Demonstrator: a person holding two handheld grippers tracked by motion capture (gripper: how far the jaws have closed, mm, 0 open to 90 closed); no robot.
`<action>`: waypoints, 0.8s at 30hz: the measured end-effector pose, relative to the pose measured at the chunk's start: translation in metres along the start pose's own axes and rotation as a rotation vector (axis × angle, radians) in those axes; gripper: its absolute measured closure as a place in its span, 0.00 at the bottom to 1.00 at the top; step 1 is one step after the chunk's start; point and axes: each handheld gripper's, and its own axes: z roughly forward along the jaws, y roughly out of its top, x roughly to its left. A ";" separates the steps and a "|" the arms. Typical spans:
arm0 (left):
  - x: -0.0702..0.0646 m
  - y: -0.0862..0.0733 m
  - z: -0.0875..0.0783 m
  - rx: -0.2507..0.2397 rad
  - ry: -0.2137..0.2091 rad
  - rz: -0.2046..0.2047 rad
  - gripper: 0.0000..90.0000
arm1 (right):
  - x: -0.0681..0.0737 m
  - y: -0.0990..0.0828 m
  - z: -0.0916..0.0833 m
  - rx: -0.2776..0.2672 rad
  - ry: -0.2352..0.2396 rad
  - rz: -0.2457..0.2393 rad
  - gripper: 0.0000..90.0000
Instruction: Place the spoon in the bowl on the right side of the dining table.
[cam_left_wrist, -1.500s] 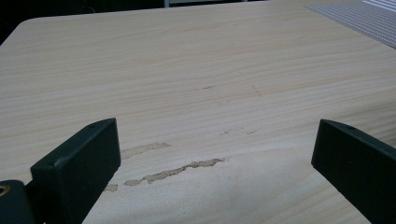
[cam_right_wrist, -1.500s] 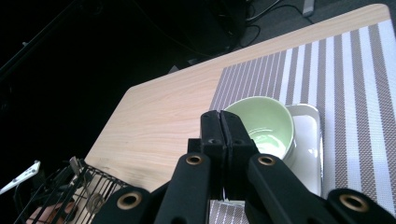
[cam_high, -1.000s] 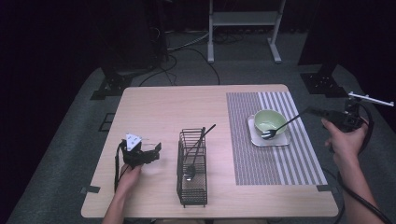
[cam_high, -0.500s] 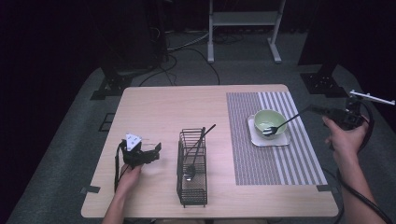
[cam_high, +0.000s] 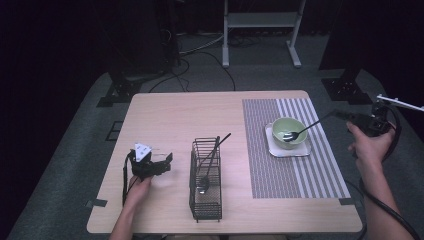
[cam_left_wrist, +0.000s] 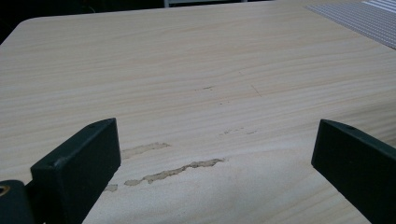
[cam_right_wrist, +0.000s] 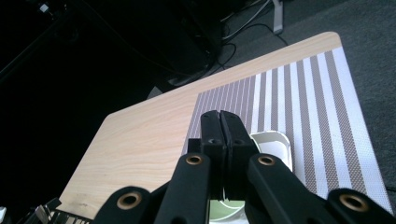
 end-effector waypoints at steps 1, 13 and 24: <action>0.000 0.000 0.000 0.000 0.000 0.000 0.00 | 0.000 0.001 0.000 -0.003 -0.002 -0.002 0.99; 0.000 0.000 0.000 0.000 0.000 0.002 0.00 | -0.003 0.010 0.002 -0.036 -0.027 0.014 0.99; 0.000 0.000 0.000 -0.003 0.000 -0.002 0.00 | -0.009 0.013 0.011 -0.046 -0.061 0.026 0.99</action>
